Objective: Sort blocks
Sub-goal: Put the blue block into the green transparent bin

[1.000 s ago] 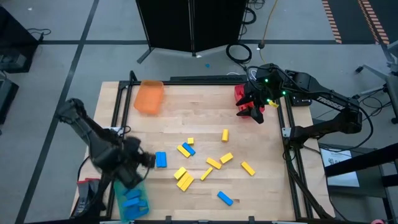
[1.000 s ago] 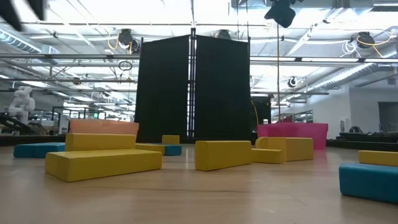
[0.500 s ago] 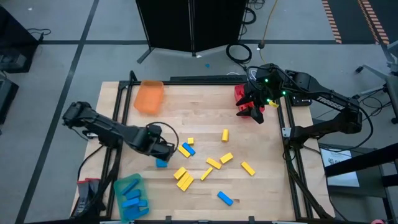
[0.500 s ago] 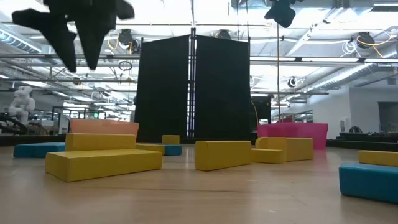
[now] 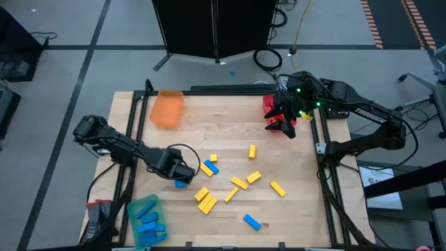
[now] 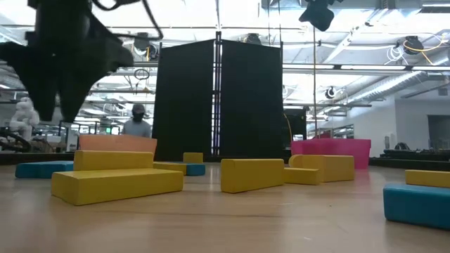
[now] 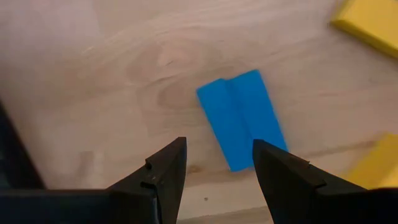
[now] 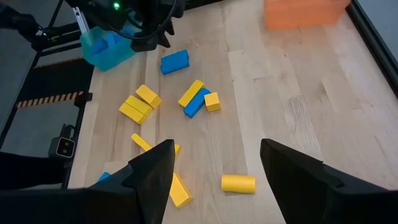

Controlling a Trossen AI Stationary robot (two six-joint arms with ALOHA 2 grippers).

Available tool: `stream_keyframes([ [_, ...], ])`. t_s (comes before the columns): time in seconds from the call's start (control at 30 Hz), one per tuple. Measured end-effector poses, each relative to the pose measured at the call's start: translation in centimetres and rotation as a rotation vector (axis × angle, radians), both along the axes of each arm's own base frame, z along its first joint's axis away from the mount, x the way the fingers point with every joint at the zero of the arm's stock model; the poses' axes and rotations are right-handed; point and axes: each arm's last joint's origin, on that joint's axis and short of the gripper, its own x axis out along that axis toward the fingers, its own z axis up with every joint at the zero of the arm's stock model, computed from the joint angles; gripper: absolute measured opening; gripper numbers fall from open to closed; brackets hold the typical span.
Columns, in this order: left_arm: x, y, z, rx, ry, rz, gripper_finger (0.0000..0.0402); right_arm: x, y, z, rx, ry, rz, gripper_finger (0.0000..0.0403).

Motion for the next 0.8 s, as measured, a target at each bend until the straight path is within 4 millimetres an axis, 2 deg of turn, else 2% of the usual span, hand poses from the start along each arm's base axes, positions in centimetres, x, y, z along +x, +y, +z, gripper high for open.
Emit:
stream_keyframes([
  [0.43,-0.4,0.2,-1.5,-0.002,-0.009,0.035,0.0191,0.0,0.0,0.0,-0.004,0.001,0.003,0.0235],
  [0.8,-0.8,0.3,-3.8,-0.022,-0.054,0.079,0.0191,-0.1,0.0,-0.1,-0.001,0.010,0.003,0.0235],
])
